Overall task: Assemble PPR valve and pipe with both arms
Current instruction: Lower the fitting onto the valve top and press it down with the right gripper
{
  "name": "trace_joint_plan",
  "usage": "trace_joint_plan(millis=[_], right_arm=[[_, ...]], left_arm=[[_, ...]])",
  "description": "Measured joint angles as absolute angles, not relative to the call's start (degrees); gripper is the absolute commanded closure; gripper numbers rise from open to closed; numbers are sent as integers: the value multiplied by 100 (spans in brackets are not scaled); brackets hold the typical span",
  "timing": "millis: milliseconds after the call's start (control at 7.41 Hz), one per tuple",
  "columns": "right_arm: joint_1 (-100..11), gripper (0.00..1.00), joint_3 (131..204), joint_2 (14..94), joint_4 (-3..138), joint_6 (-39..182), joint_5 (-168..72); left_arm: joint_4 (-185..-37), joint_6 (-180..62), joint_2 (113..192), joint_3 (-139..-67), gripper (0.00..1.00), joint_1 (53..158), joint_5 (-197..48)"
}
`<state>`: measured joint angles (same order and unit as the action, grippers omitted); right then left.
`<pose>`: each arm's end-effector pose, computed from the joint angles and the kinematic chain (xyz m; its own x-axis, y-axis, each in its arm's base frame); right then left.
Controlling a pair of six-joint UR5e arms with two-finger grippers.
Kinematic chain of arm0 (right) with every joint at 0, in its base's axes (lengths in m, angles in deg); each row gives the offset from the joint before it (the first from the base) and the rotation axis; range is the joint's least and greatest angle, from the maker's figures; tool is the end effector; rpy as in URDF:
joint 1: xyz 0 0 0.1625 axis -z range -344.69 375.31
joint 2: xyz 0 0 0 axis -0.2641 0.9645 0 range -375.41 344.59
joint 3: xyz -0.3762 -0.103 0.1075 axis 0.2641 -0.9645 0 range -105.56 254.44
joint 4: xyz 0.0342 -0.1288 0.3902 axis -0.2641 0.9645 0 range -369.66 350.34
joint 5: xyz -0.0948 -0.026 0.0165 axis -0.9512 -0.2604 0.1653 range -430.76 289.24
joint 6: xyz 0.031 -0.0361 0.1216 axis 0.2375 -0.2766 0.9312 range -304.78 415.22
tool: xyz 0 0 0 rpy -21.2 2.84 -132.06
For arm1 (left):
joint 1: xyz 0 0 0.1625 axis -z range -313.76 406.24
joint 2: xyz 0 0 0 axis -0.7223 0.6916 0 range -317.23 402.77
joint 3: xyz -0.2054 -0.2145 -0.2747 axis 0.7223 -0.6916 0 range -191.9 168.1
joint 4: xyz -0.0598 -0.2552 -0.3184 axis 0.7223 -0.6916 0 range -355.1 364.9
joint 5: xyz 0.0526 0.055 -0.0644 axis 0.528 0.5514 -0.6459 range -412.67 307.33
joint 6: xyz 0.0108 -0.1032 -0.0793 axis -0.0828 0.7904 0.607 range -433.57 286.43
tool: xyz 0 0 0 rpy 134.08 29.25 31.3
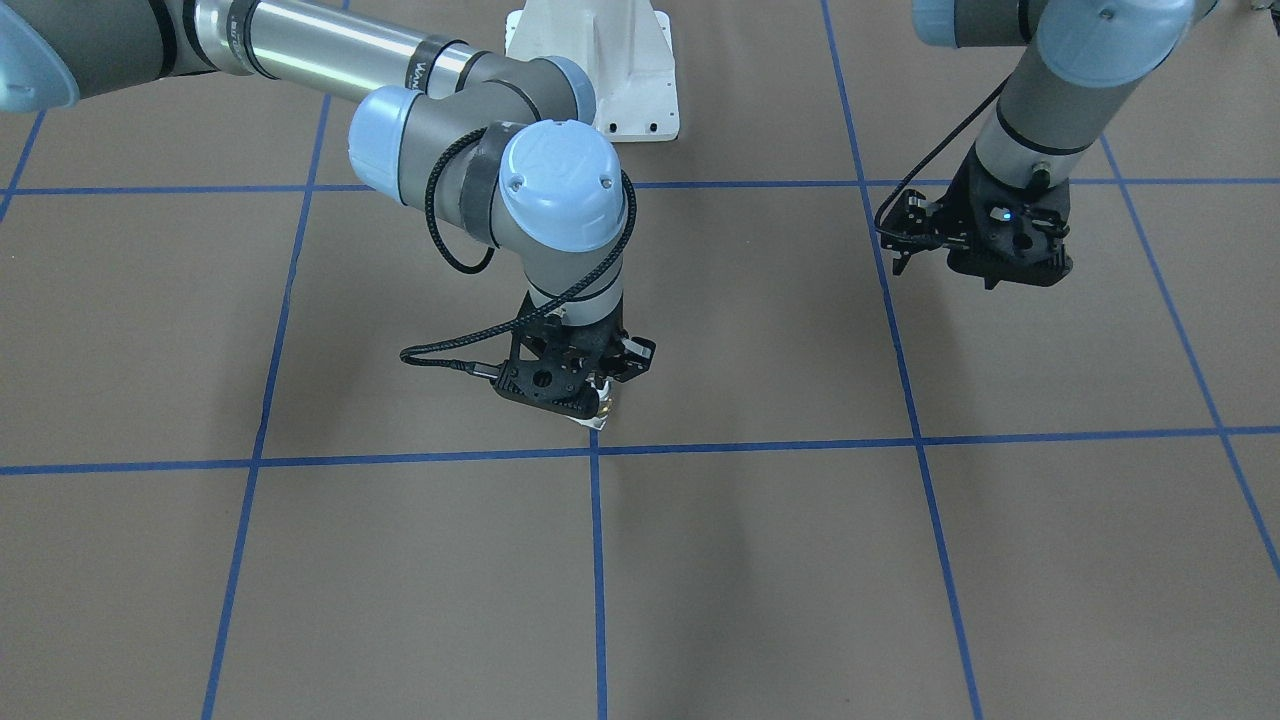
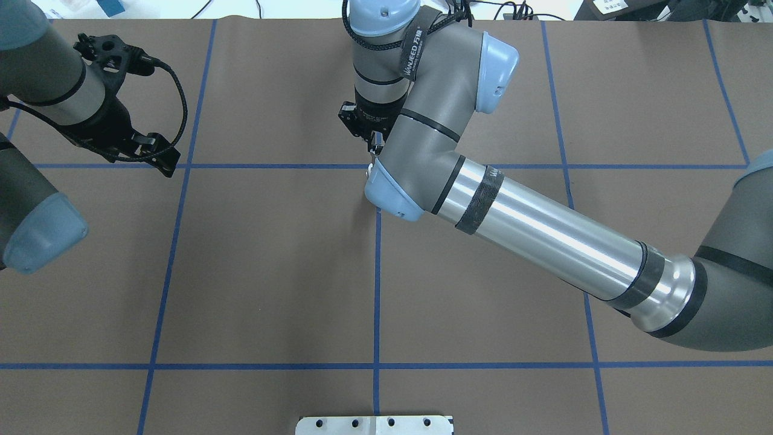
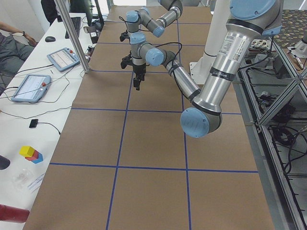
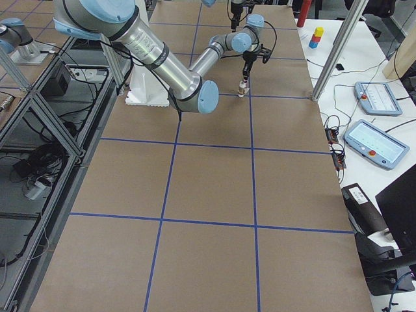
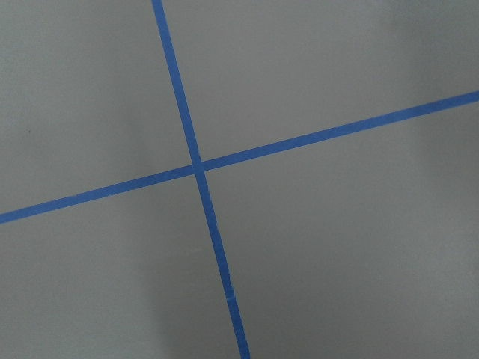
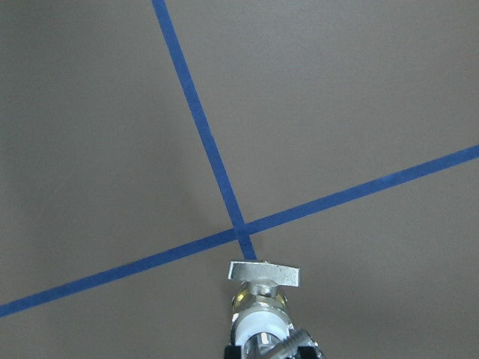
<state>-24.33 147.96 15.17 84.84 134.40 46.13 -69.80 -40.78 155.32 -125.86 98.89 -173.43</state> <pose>-0.5567 -0.5576 0.1318 0.6586 0.3282 0.6772 -0.2329 0.9446 -0.2312 0.2913 -0.4912 0.2973 0.7201 0.2472 -0.6483 -0.1534 0.9680 0.1987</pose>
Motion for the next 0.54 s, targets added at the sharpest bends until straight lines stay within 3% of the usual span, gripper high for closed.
trace_joint_plan(millis=[540], right_arm=[[-2420, 100, 14760, 1513, 8450, 13441, 4614]], left_arm=[[-6980, -4063, 15550, -12589, 1, 9885, -17343]])
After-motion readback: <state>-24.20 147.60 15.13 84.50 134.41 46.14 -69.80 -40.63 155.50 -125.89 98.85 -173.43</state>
